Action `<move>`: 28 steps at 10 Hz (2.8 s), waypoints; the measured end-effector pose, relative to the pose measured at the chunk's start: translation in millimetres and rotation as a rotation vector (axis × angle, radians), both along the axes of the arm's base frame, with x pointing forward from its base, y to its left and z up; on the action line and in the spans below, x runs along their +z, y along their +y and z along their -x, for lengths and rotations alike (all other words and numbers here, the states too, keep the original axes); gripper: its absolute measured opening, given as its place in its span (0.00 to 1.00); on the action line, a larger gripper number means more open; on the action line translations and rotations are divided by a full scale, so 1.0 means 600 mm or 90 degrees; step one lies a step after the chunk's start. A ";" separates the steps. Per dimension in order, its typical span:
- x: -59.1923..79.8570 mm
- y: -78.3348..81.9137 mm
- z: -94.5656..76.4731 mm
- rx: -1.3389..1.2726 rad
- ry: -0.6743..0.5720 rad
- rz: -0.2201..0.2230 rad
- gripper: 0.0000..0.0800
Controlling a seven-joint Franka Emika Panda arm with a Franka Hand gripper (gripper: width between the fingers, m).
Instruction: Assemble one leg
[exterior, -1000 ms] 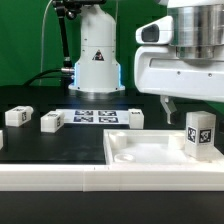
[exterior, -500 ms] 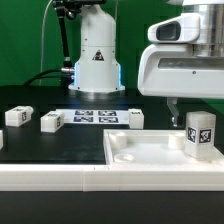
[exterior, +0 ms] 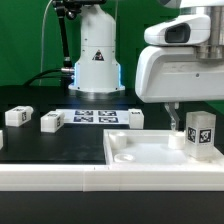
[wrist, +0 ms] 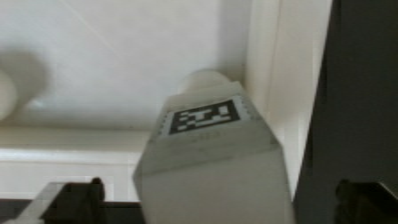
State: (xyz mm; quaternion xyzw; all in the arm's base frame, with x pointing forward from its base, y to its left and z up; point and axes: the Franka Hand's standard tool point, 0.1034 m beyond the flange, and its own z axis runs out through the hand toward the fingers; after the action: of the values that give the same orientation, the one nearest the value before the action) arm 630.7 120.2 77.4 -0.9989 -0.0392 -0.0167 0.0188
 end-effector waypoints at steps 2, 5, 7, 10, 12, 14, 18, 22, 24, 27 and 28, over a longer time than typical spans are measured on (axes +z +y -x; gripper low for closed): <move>-0.001 0.000 0.000 -0.001 0.000 0.000 0.48; 0.000 0.000 0.000 -0.015 0.000 -0.001 0.36; -0.001 -0.005 -0.003 -0.071 0.006 -0.018 0.36; -0.005 -0.018 -0.009 -0.280 0.004 -0.053 0.36; -0.006 -0.021 -0.009 -0.398 0.013 -0.062 0.36; -0.007 -0.024 -0.005 -0.596 0.029 -0.066 0.37; -0.008 -0.026 0.000 -0.762 0.054 -0.065 0.37; -0.009 -0.026 0.001 -0.752 0.057 -0.069 0.63; -0.008 -0.026 0.001 -0.693 0.054 -0.066 0.77; -0.006 -0.014 0.007 -0.491 0.053 -0.051 0.81; -0.006 -0.010 0.008 -0.412 0.047 -0.044 0.81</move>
Offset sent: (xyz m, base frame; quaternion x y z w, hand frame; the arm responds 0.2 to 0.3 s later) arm 0.0000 0.0000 0.0000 0.0000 0.0000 0.0000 1.0000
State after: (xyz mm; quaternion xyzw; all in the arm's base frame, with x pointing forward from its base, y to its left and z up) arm 626.0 114.2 73.5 -0.9582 0.2817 0.0128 0.0479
